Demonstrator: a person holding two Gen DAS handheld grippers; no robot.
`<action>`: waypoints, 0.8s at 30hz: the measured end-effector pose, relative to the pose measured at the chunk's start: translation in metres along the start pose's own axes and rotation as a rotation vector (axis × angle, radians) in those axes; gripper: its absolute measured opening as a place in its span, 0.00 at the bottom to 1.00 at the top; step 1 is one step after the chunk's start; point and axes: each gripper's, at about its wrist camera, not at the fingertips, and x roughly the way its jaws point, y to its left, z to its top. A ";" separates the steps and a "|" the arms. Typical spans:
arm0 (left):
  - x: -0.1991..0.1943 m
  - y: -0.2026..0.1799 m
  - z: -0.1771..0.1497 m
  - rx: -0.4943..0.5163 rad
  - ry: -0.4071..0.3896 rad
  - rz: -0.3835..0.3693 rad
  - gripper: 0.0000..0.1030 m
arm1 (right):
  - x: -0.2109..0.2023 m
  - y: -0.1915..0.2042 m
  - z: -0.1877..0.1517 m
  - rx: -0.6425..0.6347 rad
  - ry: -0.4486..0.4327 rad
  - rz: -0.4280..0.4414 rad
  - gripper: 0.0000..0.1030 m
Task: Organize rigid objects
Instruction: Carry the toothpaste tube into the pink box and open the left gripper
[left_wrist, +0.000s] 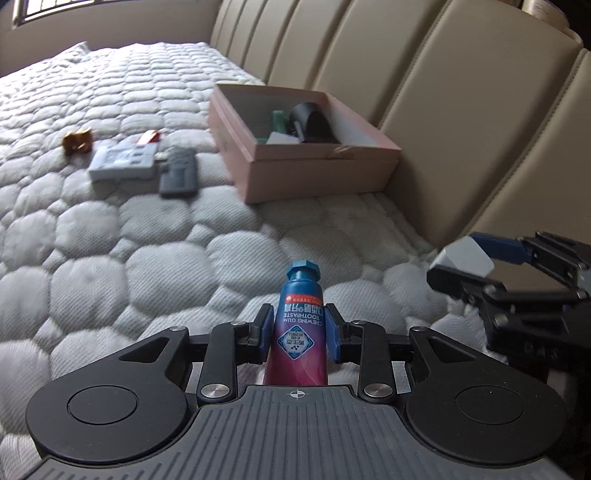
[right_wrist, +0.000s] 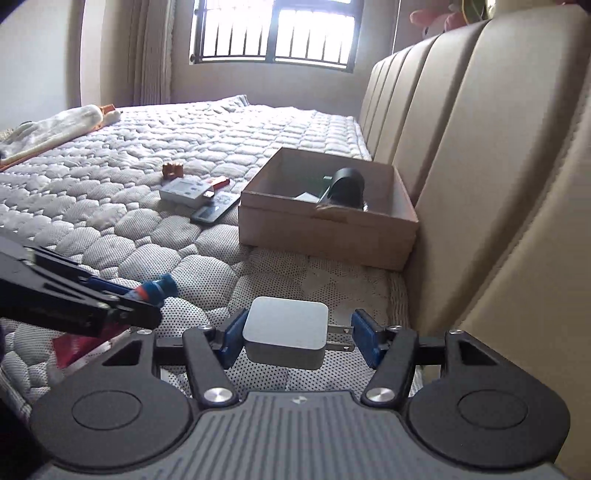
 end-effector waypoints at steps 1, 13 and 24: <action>0.002 -0.004 0.008 0.009 -0.004 -0.009 0.32 | -0.006 -0.003 0.000 0.004 -0.009 -0.002 0.59; 0.063 -0.021 0.166 0.005 -0.206 0.091 0.32 | -0.027 -0.010 -0.004 -0.004 -0.097 -0.022 0.59; 0.122 0.012 0.176 -0.106 -0.183 0.175 0.31 | -0.023 -0.011 -0.020 -0.046 -0.086 -0.026 0.59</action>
